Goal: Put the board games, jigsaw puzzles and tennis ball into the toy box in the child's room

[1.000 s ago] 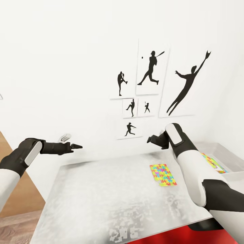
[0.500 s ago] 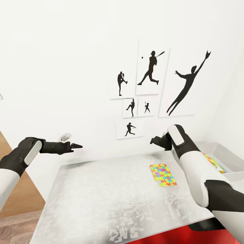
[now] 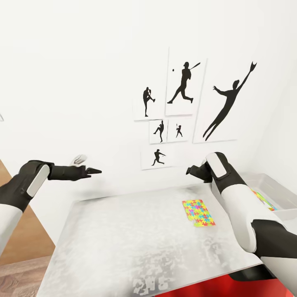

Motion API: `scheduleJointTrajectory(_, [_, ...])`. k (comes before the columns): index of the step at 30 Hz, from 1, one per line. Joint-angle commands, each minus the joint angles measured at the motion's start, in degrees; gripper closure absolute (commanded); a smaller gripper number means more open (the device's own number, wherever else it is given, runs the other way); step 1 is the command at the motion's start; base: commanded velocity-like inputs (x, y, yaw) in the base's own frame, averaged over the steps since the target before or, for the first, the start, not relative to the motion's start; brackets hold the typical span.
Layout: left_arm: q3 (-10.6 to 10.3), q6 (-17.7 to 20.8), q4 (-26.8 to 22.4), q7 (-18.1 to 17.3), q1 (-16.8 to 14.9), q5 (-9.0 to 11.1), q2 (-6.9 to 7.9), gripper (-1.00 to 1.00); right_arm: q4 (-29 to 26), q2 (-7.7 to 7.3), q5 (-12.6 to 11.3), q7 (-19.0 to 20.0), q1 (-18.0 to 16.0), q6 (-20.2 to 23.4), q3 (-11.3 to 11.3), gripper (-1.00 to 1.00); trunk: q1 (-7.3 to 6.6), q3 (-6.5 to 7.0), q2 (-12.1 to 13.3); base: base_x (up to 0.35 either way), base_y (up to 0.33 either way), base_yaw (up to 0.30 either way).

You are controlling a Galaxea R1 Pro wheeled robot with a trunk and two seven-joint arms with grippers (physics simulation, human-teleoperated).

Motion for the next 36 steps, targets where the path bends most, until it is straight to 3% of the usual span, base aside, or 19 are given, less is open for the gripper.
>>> scheduleJointTrajectory(1, [0.68,0.23,-0.63,-0.28,-0.06,-0.05,0.05,-1.0,-0.05,-0.01,-0.61,-0.56,-0.05,-0.06,-0.03,-1.0,0.04,-0.14,-0.13,0.0,0.0,0.0])
scheduleJointTrajectory(9, [2.42,0.32,-5.13,-1.93,-0.06,0.13,0.18,-1.0,-0.13,0.02,-0.51,-0.6,-0.04,-0.62,0.02,-1.0,0.04,-0.14,-0.13,0.0,0.0,0.0])
scheduleJointTrajectory(14, [2.29,0.32,-9.06,-7.09,-0.04,0.07,0.22,-1.0,-0.04,-0.03,0.31,-0.65,0.07,-1.72,0.01,-1.0,0.04,-0.14,-0.13,0.0,0.0,0.0])
scheduleJointTrajectory(22, [2.32,0.32,-11.06,-13.12,-0.04,-0.35,0.56,-1.0,0.81,-0.1,1.94,-0.67,0.45,-3.39,-0.08,-1.0,0.04,-0.21,-0.13,0.0,0.0,0.0])
scheduleJointTrajectory(36, [2.31,0.32,-11.54,-14.89,-0.04,-0.4,0.94,-1.0,4.18,-0.68,2.38,-0.67,0.49,-5.6,-0.11,-1.0,0.04,-1.34,-0.13,0.0,0.0,0.0])
